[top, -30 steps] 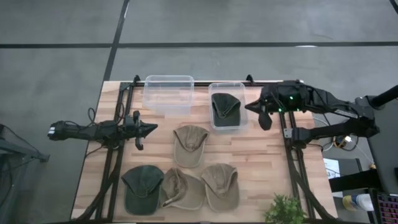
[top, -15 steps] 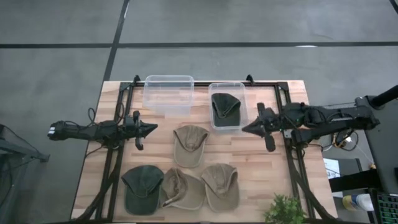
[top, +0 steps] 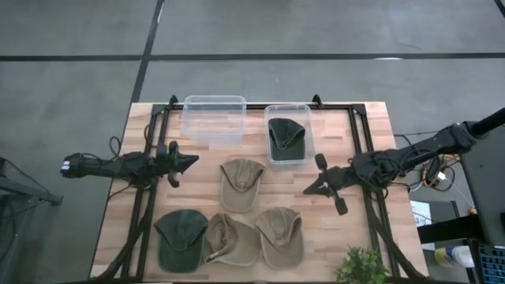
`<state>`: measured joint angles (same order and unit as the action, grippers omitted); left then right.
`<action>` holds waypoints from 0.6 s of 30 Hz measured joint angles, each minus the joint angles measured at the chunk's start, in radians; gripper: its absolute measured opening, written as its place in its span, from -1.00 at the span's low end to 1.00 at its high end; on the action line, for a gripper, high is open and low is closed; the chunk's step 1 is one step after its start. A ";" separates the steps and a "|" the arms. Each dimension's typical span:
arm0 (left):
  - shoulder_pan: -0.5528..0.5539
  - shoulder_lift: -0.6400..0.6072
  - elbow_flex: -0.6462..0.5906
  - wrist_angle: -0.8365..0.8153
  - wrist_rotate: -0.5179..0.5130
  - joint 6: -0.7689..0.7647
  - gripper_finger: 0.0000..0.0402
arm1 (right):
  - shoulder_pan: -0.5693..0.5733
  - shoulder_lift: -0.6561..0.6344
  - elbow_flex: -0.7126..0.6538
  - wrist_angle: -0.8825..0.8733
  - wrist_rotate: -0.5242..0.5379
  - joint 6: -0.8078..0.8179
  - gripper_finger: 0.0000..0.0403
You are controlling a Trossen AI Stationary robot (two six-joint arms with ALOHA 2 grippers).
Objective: Pick & Place hat
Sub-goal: Put the gray cap into the right transparent bin
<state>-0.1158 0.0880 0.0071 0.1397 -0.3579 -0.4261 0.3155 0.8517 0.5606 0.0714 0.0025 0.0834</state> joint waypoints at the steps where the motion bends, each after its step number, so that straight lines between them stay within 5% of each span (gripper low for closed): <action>1: 0.000 0.000 0.000 0.010 -0.016 -0.034 -1.00 | 0.001 0.005 -0.016 0.024 0.000 0.001 -0.96; 4: 0.003 0.001 0.000 0.071 -0.120 -0.086 -1.00 | 0.001 0.012 -0.061 0.072 0.000 0.007 -0.96; 14: 0.005 -0.001 0.001 0.258 -0.232 -0.180 -1.00 | 0.003 0.014 -0.145 0.093 0.000 0.020 -0.96; 18: 0.005 0.012 0.053 0.166 -0.253 -0.209 -0.99 | 0.003 0.016 -0.151 0.096 0.000 0.008 -0.96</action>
<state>-0.1111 0.1000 0.0605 0.3054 -0.6109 -0.6351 0.3187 0.8673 0.4093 0.1675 0.0025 0.0916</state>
